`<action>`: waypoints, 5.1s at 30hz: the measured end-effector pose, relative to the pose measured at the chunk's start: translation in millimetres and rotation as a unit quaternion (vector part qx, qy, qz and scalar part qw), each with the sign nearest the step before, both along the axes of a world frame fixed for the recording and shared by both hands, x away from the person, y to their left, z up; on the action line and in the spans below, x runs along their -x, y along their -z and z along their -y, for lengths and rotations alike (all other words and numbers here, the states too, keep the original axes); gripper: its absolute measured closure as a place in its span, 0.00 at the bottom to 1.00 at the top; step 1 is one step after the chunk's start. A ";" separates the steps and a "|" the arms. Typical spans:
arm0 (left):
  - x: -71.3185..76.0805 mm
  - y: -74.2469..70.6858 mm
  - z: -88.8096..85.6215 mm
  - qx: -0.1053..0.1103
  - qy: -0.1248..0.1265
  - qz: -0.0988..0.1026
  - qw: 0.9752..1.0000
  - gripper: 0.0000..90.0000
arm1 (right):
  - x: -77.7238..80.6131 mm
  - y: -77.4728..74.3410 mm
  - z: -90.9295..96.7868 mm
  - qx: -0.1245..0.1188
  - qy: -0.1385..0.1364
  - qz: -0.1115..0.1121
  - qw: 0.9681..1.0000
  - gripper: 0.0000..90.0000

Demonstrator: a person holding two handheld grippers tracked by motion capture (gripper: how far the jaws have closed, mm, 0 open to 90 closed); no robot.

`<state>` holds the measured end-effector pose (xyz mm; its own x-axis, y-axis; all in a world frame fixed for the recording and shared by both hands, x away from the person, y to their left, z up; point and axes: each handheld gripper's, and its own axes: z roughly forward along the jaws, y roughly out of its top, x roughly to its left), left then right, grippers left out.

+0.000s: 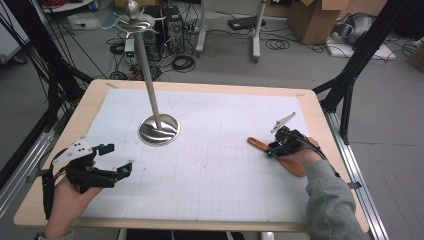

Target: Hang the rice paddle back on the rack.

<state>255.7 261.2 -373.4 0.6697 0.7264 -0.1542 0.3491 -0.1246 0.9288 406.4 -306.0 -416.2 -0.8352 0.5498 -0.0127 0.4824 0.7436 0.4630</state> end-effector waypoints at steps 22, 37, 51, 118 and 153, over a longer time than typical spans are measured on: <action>-4.0 -12.0 -0.9 0.011 0.005 0.018 1.000 0.02 | 10.1 -20.2 -10.1 -0.093 0.028 0.078 0.992 0.72; -9.5 -17.6 2.0 0.020 0.011 0.025 0.999 0.02 | 26.1 -44.5 -5.8 -0.141 0.034 0.145 0.979 0.72; -8.0 -19.7 6.5 0.020 0.025 0.031 0.999 0.03 | 31.5 -59.3 -0.6 -0.196 0.040 0.190 0.961 0.72; 12.3 -15.8 -6.7 0.001 -0.023 0.031 0.999 0.03 | 19.6 -136.5 -91.2 -0.297 -0.016 0.232 0.926 0.72; 26.7 -15.9 -11.5 -0.006 -0.035 0.036 0.999 0.03 | 0.4 -172.4 -157.1 -0.338 -0.043 0.209 0.917 0.72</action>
